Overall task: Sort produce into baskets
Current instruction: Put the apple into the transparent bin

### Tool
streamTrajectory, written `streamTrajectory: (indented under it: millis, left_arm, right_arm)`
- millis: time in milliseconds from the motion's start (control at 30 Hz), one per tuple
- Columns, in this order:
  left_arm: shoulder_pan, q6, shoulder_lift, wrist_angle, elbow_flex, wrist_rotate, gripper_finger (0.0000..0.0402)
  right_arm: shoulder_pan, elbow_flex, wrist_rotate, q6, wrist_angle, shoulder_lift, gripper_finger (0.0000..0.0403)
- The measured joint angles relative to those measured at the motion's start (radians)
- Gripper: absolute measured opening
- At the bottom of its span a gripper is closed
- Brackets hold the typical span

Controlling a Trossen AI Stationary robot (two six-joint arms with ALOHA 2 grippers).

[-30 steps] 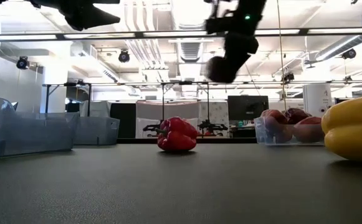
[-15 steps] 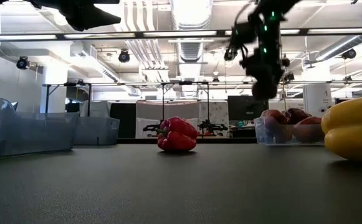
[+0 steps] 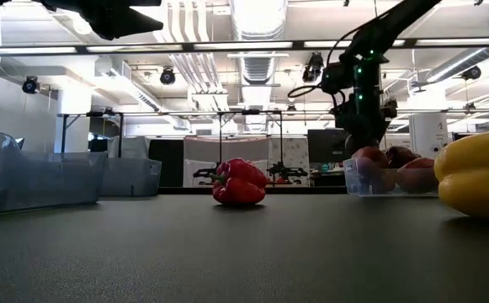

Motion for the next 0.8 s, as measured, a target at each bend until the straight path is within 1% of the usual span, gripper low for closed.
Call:
streamTrajectory:
  millis: [233,400,533,667,800]
  left_arm:
    - [0.0,0.0,0.0,0.0,0.0,0.0,0.0382]
    - [0.0,0.001,0.0,0.0,0.0,0.0,0.0382]
    - [0.0,0.001,0.0,0.0,0.0,0.0,0.0382]
    - [0.0,0.001,0.001,-0.001,0.0,0.0,0.0382]
    - [0.0,0.001,0.001,-0.001,0.0,0.0,0.0382]
  right_arm:
    - [0.0,-0.001,-0.014,-0.003,-0.005,0.055,0.0277]
    - [0.0,-0.001,-0.012,-0.011,-0.004,0.062,0.0293]
    - [0.0,0.008,-0.011,-0.016,-0.01,0.056,0.0313]
    - [0.0,0.04,-0.01,-0.011,-0.073,0.041,0.0331]
    - [0.0,0.069,-0.009,0.017,-0.16,0.017,0.0342]
